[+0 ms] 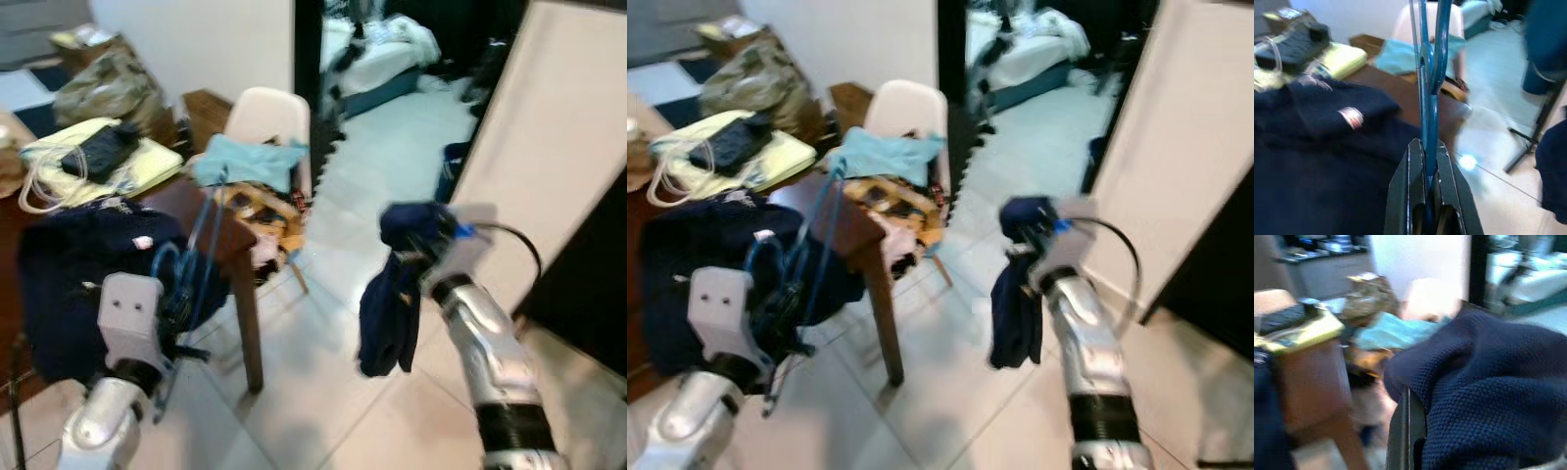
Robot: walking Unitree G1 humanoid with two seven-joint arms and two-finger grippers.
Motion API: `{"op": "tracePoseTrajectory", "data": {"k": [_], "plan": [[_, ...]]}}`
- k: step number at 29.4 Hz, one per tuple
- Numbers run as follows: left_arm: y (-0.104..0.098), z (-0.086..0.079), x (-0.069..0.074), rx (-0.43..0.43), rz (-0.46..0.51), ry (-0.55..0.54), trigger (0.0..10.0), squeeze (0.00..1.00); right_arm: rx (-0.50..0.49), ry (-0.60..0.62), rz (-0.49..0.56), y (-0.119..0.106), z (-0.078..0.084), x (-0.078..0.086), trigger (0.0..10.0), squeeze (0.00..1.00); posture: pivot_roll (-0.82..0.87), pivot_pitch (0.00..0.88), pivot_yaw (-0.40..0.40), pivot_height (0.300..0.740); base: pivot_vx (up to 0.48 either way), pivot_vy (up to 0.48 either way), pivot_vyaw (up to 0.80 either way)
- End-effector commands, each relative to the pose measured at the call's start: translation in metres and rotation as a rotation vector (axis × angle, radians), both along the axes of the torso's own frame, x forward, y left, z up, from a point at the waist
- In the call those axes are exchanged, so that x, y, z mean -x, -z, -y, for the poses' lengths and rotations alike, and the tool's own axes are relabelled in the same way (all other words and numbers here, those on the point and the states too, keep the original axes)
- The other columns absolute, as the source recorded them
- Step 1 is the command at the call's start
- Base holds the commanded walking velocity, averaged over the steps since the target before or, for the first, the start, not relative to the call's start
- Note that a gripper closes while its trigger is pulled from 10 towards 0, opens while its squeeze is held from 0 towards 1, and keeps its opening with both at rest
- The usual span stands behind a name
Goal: Hang hanger
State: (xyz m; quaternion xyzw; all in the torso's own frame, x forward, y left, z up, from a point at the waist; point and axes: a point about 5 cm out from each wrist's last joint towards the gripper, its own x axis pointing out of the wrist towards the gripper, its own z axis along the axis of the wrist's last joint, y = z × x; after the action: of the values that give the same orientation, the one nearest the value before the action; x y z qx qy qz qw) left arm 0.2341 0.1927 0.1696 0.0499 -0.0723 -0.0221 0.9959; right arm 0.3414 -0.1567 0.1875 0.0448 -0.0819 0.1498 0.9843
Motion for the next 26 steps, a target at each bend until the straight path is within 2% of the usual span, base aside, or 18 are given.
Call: {"op": "tracePoseTrajectory", "data": {"k": [1, 10, 13, 14, 15, 16, 18, 19, 21, 23, 26], "plan": [[-0.004, 0.003, -0.001, -0.026, 0.003, 0.01, 10.0, 0.0, -0.01, 0.0, 0.006, 0.001, 0.004, 0.0, 10.0, 0.0, 0.01, 0.061, -0.034, 0.74, 0.48, 0.0, 0.73], [-0.026, 0.001, -0.006, -0.062, 0.069, -0.005, 10.0, 0.0, -0.047, -0.057, 0.026, -0.003, -0.01, -0.002, 10.0, 0.0, 0.02, 0.055, -0.031, 0.74, 0.48, 0.0, 0.73], [-0.032, 0.0, -0.008, -0.107, 0.084, -0.034, 10.0, 0.0, -0.084, -0.198, 0.043, -0.007, -0.027, 0.004, 10.0, 0.0, 0.02, 0.049, -0.027, 0.74, 0.48, 0.0, 0.73], [-0.032, 0.0, -0.008, -0.107, 0.084, -0.034, 10.0, 0.0, -0.084, -0.198, 0.043, -0.007, -0.027, 0.004, 10.0, 0.0, 0.02, 0.049, -0.027, 0.74, 0.48, 0.0, 0.73], [-0.032, -0.001, -0.01, -0.114, 0.085, -0.053, 10.0, 0.0, -0.12, -0.27, 0.043, -0.009, -0.035, 0.007, 10.0, 0.0, 0.02, 0.047, -0.024, 0.74, 0.368, 0.0, 0.73], [-0.032, -0.001, -0.01, -0.114, 0.085, -0.053, 10.0, 0.0, -0.12, -0.27, 0.043, -0.009, -0.035, 0.007, 10.0, 0.0, 0.02, 0.047, -0.024, 0.74, 0.368, 0.0, 0.73], [-0.032, -0.004, -0.012, -0.123, 0.087, -0.105, 10.0, 0.0, -0.184, -0.415, 0.052, -0.017, -0.049, 0.017, 10.0, 0.0, 0.01, 0.044, -0.025, 0.74, 0.176, 0.0, 0.73], [-0.032, -0.004, -0.012, -0.123, 0.087, -0.105, 10.0, 0.0, -0.184, -0.415, 0.052, -0.017, -0.049, 0.017, 10.0, 0.0, 0.01, 0.044, -0.025, 0.74, 0.0, 0.0, 0.73], [-0.031, -0.006, -0.015, -0.118, 0.082, -0.145, 10.0, 0.0, -0.341, -0.678, 0.102, -0.04, -0.066, 0.039, 10.0, 0.0, 0.01, 0.042, -0.026, 0.74, 0.0, 0.0, 0.73], [-0.029, -0.007, -0.015, -0.114, 0.072, -0.169, 10.0, 0.0, -0.444, -0.865, 0.134, -0.056, -0.072, 0.056, 10.0, 0.0, 0.01, 0.044, -0.027, 0.74, 0.0, 0.0, 0.73], [-0.027, -0.008, -0.015, -0.116, 0.062, -0.175, 10.0, 0.0, -0.469, -0.932, 0.135, -0.06, -0.073, 0.063, 10.0, 0.0, 0.01, 0.046, -0.029, 0.74, 0.0, 0.0, 0.73]]}}
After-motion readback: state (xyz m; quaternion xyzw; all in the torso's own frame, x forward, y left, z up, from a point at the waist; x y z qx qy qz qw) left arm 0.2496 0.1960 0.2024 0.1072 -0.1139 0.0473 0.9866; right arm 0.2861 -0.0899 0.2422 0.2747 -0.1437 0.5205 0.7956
